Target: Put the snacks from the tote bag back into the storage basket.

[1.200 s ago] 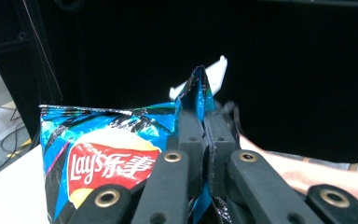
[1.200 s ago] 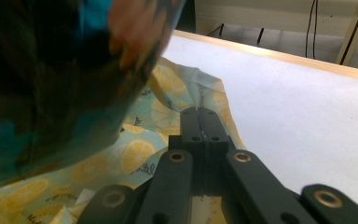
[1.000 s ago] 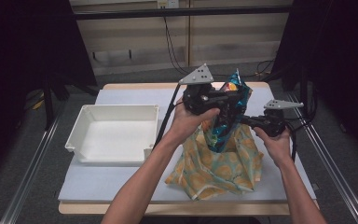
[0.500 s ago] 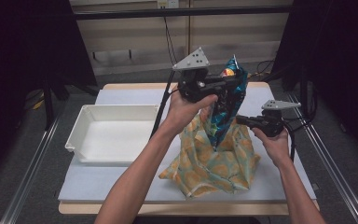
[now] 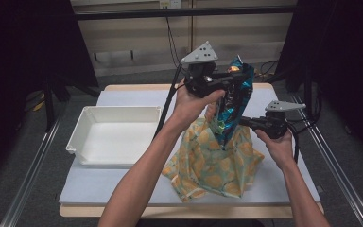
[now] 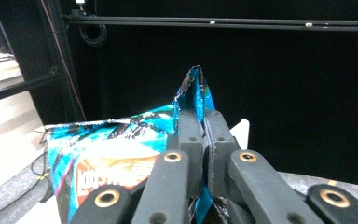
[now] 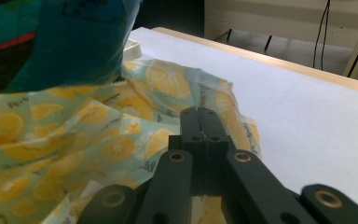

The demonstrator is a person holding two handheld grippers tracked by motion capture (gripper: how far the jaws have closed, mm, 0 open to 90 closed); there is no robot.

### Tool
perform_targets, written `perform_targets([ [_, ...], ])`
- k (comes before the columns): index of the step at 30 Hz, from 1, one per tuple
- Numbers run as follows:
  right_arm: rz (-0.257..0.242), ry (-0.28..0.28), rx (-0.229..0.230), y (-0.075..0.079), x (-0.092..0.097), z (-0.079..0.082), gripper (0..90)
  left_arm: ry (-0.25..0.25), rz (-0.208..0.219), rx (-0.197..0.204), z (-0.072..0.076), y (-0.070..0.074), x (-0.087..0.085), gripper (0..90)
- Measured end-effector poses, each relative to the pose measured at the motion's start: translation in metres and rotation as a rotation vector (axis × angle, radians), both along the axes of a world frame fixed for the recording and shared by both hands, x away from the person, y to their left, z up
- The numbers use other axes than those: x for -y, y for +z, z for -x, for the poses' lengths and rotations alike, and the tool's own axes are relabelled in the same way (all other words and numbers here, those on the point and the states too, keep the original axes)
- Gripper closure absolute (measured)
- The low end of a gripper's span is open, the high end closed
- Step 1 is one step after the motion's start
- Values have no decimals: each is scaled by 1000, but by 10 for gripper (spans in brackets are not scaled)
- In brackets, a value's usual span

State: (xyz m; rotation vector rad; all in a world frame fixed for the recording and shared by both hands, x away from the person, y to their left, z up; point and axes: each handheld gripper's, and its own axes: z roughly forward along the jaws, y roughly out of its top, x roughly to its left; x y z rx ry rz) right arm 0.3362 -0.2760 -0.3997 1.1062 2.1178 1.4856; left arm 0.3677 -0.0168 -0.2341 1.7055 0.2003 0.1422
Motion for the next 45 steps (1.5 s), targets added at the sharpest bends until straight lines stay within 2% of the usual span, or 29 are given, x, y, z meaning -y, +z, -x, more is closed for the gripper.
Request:
perform_targets([
  [4, 0, -35, -5, -1, 5, -3, 900, 9, 2, 16, 2, 3, -7, 879],
  [8, 1, -68, -8, -4, 15, -7, 900, 17, 35, 17, 4, 10, -22, 879],
  [13, 0, -81, -15, -6, 19, -5, 900, 50, 45, 30, 4, 13, -45, 879],
  [14, 2, -78, -15, -7, 19, -5, 885, 63, 41, 30, 5, 12, -50, 879],
  [15, 4, -70, -15, -8, 19, -4, 824, 68, 42, 29, 4, 11, -54, 879],
  [16, 6, -68, -16, -8, 18, -3, 805, 80, 37, 23, 4, 7, -62, 879],
  [17, 6, -68, -16, -8, 18, -3, 805, 80, 37, 23, 4, 7, -62, 879],
  [19, 17, -64, -17, -6, 16, -1, 754, 96, 34, 16, 3, 2, -74, 879],
  [23, -5, -42, 4, -2, 12, 8, 651, 127, 36, -8, -4, -8, -93, 879],
  [25, -7, -43, 8, -1, 12, 10, 637, 148, 37, -15, -4, -12, -104, 879],
  [29, -13, -46, 23, -1, 11, 20, 569, 177, 40, -16, -7, -13, -117, 879],
  [30, -14, -53, 25, -2, 13, 25, 501, 184, 41, -13, -7, -13, -120, 879],
  [33, -17, -53, 35, -3, 13, 30, 479, 202, 50, -12, -6, -11, -128, 879],
  [36, -10, -53, 51, -1, 11, 40, 421, 223, 24, -9, -5, -12, -137, 879],
  [38, -9, -46, 58, 1, 12, 47, 399, 237, 31, -15, -5, -13, -145, 879],
  [43, -13, -64, 75, 2, 15, 65, 331, 283, 28, -26, -5, -18, -165, 879],
  [45, -4, -90, 75, 0, 17, 72, 269, 306, 20, -26, -5, -19, -173, 879],
])
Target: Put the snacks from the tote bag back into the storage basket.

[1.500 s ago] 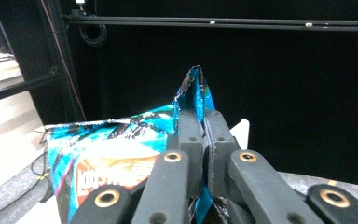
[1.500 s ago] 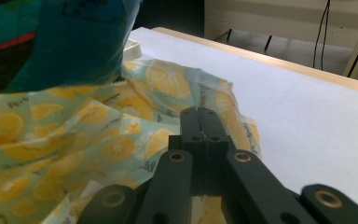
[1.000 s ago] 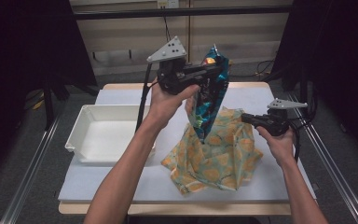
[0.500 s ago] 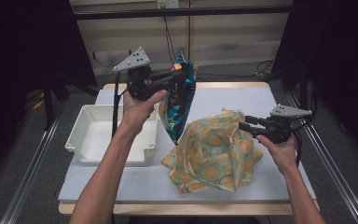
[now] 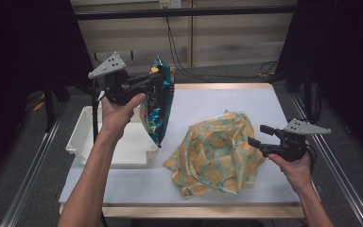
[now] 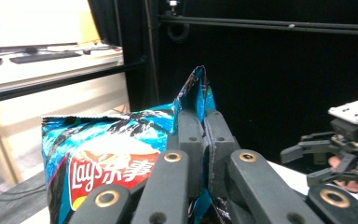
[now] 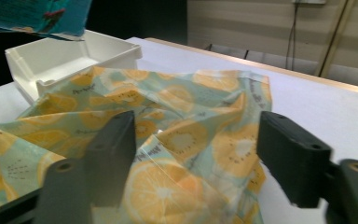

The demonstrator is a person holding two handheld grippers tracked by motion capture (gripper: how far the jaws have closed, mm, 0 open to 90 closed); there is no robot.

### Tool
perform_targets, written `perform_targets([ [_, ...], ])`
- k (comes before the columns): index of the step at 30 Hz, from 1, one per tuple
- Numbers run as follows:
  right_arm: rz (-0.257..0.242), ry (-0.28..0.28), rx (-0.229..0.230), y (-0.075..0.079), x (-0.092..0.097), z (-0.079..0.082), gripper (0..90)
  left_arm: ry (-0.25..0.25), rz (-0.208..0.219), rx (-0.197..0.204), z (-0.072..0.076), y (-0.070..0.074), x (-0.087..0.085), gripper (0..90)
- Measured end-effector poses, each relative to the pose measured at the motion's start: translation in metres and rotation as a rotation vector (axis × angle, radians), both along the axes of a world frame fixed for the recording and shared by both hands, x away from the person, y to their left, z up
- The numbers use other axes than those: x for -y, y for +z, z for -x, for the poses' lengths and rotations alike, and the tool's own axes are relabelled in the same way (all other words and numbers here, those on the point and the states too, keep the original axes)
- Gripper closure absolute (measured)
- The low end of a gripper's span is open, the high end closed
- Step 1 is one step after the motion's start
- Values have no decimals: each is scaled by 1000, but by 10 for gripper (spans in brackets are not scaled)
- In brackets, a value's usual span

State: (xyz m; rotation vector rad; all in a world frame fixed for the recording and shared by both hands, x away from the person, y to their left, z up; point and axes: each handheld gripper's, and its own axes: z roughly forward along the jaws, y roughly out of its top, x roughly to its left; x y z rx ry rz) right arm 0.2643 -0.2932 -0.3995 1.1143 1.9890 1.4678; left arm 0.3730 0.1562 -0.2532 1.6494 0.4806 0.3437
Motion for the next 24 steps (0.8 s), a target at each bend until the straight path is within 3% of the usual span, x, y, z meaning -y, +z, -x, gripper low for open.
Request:
perform_targets([
  [5, -3, -1, -6, -3, 1, 7, 252, 29, 11, -4, -2, -3, -18, 879],
  [6, 0, -2, -4, -4, 1, 10, 246, 52, -8, -12, -3, -4, -20, 878],
  [12, 30, 9, -14, -13, -4, 31, 225, 88, 2, -20, -4, -8, -39, 878],
  [17, 22, -11, -19, -19, -1, 48, 221, 131, -3, -21, -5, -6, -56, 878],
  [20, 19, -9, -52, -24, 3, 58, 193, 160, 1, -20, -6, -6, -65, 878],
  [24, 17, -15, -56, -28, 7, 65, 196, 201, 0, -17, -10, -7, -73, 878],
])
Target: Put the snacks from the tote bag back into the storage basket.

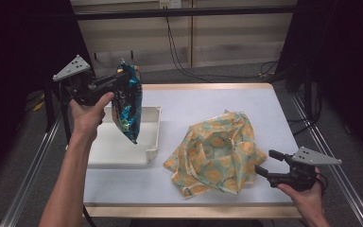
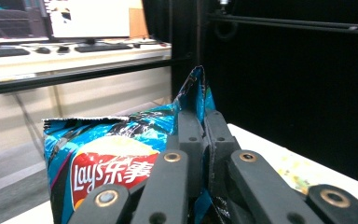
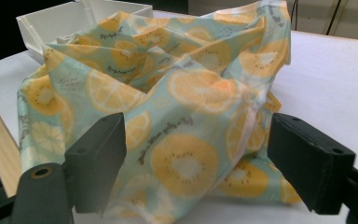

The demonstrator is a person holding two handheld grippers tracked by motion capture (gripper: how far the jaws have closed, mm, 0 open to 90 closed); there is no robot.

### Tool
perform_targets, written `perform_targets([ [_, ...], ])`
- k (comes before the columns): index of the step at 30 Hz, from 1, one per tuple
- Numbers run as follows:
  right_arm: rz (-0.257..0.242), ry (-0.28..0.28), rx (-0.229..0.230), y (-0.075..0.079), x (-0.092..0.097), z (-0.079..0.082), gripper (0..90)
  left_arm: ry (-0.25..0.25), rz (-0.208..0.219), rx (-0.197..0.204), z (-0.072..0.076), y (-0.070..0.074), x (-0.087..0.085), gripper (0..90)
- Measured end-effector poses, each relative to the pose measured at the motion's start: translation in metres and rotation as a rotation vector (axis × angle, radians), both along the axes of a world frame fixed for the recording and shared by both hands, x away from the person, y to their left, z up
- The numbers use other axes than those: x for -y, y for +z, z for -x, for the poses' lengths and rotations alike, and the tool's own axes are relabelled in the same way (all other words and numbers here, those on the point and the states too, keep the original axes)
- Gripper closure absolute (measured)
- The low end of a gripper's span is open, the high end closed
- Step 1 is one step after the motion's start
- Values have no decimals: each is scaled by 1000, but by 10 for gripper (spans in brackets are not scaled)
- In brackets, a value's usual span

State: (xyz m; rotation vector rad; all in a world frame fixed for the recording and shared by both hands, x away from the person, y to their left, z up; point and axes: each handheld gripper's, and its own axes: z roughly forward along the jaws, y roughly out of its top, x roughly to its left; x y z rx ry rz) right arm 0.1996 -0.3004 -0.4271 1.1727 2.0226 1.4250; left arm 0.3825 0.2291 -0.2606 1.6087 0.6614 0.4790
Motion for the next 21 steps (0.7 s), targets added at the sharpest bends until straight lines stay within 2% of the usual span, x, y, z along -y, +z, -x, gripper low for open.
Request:
perform_targets([
  [2, -5, -6, 0, -1, 1, 4, 195, 8, -19, 4, -1, -1, -4, 878],
  [5, 25, -3, -8, -5, 1, 8, 195, 35, -34, -6, -5, -4, -8, 878],
  [8, 13, -14, 2, -8, 1, 11, 195, 50, -38, -22, -10, -8, -13, 878],
  [9, 10, -15, -1, -8, 0, 12, 195, 60, -21, -31, -12, -11, -14, 878],
  [10, 14, -8, -4, -9, 0, 13, 195, 60, -21, -31, -12, -11, -14, 878],
  [12, 18, 6, -5, -10, -2, 13, 191, 58, -32, -34, -13, -13, -14, 878],
  [13, 18, 6, -5, -10, -2, 13, 191, 68, -25, -37, -14, -15, -14, 878],
  [15, 19, 12, -6, -12, -4, 14, 185, 74, -43, -42, -18, -19, -15, 878],
  [19, 13, 11, -7, -14, -3, 15, 175, 75, -21, -68, -26, -30, -18, 877],
  [20, 14, 6, -6, -15, -2, 15, 175, 87, -20, -89, -30, -37, -18, 878],
  [21, 11, 3, -11, -16, -2, 15, 175, 87, -20, -89, -30, -37, -18, 878],
])
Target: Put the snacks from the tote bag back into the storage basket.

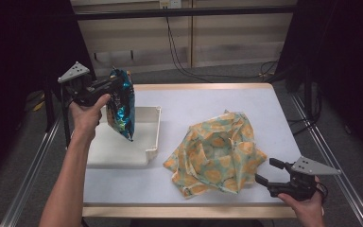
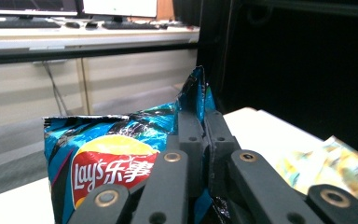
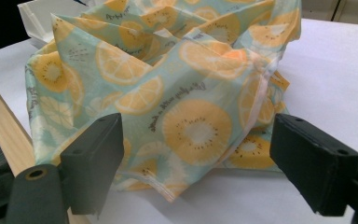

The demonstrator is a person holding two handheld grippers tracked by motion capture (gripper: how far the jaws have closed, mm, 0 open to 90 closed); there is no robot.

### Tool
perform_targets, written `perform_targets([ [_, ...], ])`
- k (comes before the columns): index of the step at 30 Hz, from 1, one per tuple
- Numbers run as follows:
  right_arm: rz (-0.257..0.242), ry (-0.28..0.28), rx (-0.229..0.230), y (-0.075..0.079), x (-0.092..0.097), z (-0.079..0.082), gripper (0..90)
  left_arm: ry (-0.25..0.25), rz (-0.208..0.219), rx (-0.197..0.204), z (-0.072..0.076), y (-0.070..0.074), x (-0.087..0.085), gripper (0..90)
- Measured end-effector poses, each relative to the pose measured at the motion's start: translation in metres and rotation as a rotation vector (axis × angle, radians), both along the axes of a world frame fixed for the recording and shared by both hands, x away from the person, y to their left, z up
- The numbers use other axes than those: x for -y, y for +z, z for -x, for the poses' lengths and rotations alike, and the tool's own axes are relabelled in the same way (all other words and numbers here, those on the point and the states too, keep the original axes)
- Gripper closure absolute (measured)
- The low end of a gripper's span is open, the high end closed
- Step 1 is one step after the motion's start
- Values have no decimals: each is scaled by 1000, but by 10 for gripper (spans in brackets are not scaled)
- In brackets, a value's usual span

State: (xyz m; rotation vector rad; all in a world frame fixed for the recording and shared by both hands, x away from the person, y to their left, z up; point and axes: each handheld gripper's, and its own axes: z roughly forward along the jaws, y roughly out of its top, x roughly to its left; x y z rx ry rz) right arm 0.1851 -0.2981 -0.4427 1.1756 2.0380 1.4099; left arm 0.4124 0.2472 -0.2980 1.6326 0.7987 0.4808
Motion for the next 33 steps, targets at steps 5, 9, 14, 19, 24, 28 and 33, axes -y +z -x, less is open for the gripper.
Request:
perform_targets([
  [5, 12, -6, -9, -4, 0, -2, 175, 25, -17, -26, -10, -14, -2, 878],
  [9, 14, -1, -4, -4, 0, -2, 175, 17, -9, -24, -14, -16, 2, 878],
  [14, 11, 1, -8, -4, 0, -3, 175, 19, -7, -30, -23, -18, 7, 878],
  [19, 13, 2, -10, -4, -1, -2, 176, 16, -25, -34, -30, -23, 14, 878],
  [24, 14, 6, -8, -5, 0, -3, 177, 27, -31, -51, -37, -31, 19, 878],
  [28, 13, 2, -9, -5, 1, -3, 177, 21, -31, -55, -41, -36, 26, 878],
  [33, 10, 2, -8, -5, 1, -2, 177, 21, -30, -57, -45, -43, 33, 877],
])
